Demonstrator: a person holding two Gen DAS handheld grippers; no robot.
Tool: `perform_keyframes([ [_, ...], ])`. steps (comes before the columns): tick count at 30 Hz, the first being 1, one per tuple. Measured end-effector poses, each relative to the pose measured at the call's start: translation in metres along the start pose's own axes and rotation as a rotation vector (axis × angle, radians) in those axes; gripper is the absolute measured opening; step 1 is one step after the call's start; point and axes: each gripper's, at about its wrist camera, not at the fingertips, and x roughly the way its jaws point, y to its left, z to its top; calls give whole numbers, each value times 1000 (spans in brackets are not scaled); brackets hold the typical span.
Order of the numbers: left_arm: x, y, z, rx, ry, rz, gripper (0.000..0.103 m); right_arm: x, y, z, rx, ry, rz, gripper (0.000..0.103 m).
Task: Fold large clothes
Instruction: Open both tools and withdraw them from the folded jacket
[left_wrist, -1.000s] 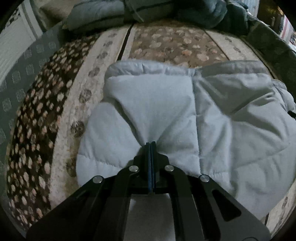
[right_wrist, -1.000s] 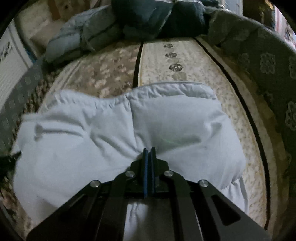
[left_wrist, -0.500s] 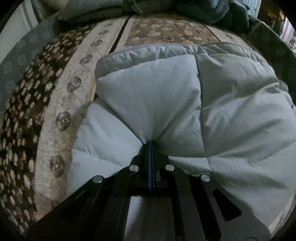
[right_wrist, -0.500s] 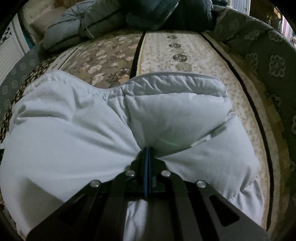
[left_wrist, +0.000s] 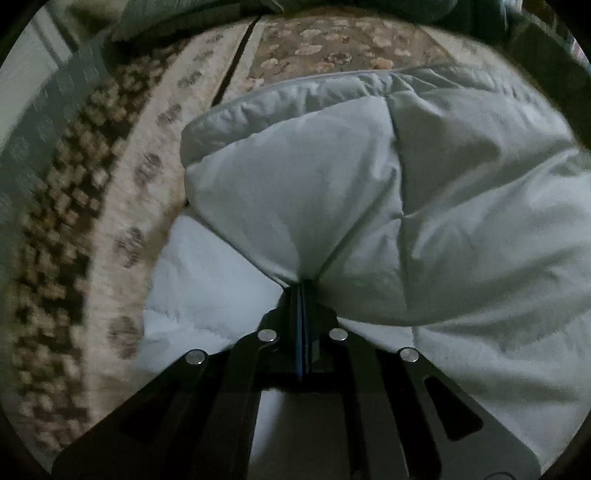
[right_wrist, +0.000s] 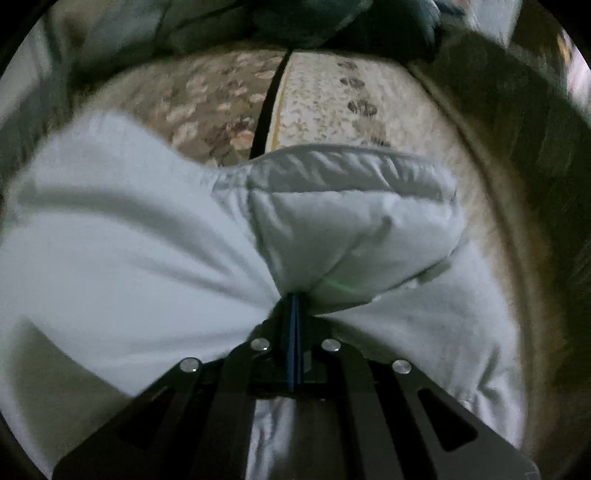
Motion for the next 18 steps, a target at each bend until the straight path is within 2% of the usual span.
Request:
perform_keyframes([
  [2, -15, -6, 1, 0, -19, 8, 0, -18, 2, -6, -19, -33, -9, 3],
  [4, -34, -1, -8, -34, -63, -41, 1, -47, -9, -21, 21, -131, 77, 3],
  [5, -44, 0, -17, -47, -86, -45, 7, -63, -17, -33, 44, -199, 110, 8],
  [6, -54, 2, -26, -59, -109, -48, 13, -74, -22, -43, 62, -242, 116, 16],
  [7, -61, 3, -34, -69, -123, -51, 25, -86, -29, -57, 92, -283, 115, 43],
  [8, -73, 6, -48, -91, -148, -54, 38, -96, -37, -72, 131, -313, 114, 58],
  [9, -81, 6, -58, -104, -164, -58, 45, -104, -43, -86, 161, -332, 122, 57],
  [11, -97, 9, -84, -123, -196, -47, 77, -113, -51, -107, 203, -330, 145, 57],
  [13, -105, 13, -101, -125, -210, -33, 84, -118, -56, -125, 242, -313, 149, 58],
  [16, -110, 24, -125, -148, -181, -90, 85, -126, -54, -152, 283, -306, 137, 58],
  [18, -112, 29, -139, -163, -174, -91, 88, -129, -49, -173, 315, -296, 141, 59],
])
